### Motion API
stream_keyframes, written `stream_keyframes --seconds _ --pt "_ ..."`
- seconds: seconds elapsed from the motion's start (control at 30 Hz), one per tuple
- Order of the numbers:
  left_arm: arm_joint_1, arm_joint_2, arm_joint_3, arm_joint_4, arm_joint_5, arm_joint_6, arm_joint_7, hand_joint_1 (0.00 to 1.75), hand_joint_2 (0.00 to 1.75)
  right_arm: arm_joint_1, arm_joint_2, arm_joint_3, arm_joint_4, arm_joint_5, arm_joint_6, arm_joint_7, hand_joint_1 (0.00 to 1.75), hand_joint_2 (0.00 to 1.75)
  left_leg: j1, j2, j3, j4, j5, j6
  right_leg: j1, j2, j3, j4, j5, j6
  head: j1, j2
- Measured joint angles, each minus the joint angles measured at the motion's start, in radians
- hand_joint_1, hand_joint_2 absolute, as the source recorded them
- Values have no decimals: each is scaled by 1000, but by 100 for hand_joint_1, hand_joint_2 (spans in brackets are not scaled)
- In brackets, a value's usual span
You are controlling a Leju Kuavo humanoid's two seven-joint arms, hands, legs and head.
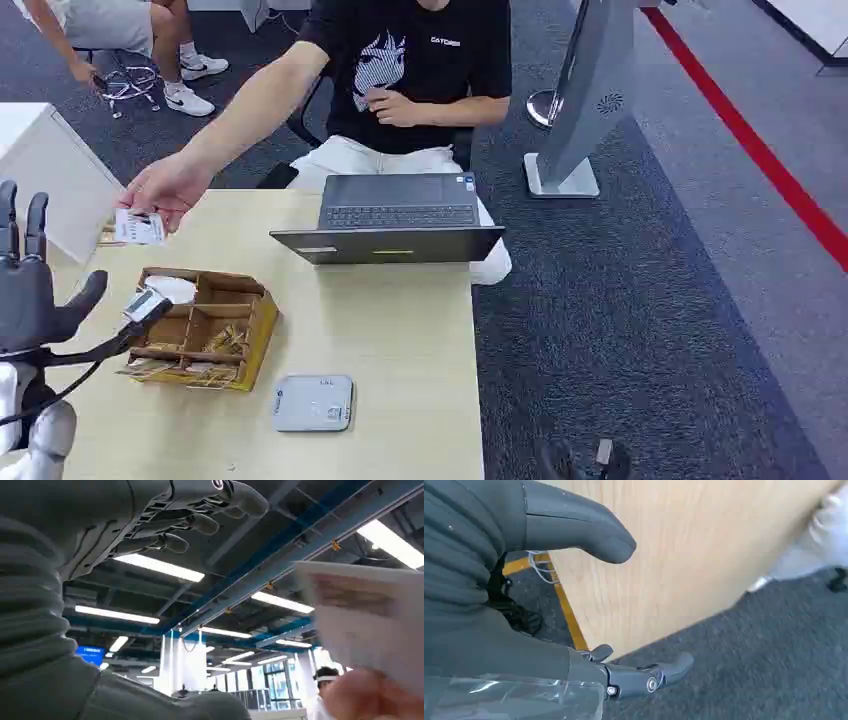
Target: Pass the card to the sensor for recognition and then transmit it.
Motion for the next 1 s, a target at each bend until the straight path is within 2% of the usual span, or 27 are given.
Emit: stream_keyframes --seconds 0.03,0.1,0.13,0.17,0.2,0.23,0.4,0.63,1.0 --pt "-3 2 -2 2 -2 -1 2 0 175 0 0 2 1 0 -1 0 0 175 0 0 0 0 0 0 0 0 0 0 0 0 0 0" --pt "-78 37 -65 37 -56 -56 51 0 175 -11 -4 64 25 -21 -25 -5 0 175 0 0 -1 0 0 0 0 1 -1 0 0 0 -1 0" --pt "-53 49 -101 -18 -66 -113 96 0 175 -11 -4 76 28 -59 -26 -10 0 175 0 0 -3 0 0 0 0 1 -2 0 0 0 0 0" --pt "-44 52 -110 -42 -66 -126 103 0 175 -11 -4 77 28 -64 -26 -11 0 175 0 0 -3 0 0 0 0 1 -2 0 0 0 0 0" --pt "-36 55 -117 -58 -66 -133 105 99 175 -11 -4 78 28 -70 -26 -11 0 175 0 0 -3 0 0 0 0 0 -2 0 0 0 0 0" --pt "-30 57 -121 -71 -65 -137 108 175 175 -11 -4 78 28 -73 -26 -11 0 175 0 0 -3 0 0 0 0 0 -2 0 0 0 0 0" --pt "-7 69 -138 -119 -64 -141 112 175 175 -11 -4 79 28 -76 -26 -11 0 175 0 0 -3 0 0 0 0 1 -2 0 0 0 0 0" --pt "22 74 -144 -170 -67 -98 122 175 175 -10 -4 88 27 -94 -30 1 0 175 0 0 -3 0 0 0 0 1 -2 0 0 0 0 0" --pt "34 74 -143 -197 -69 -84 128 175 175 -12 -4 101 26 -95 -31 2 0 175 0 0 -3 0 0 0 0 1 -2 0 0 0 0 0"
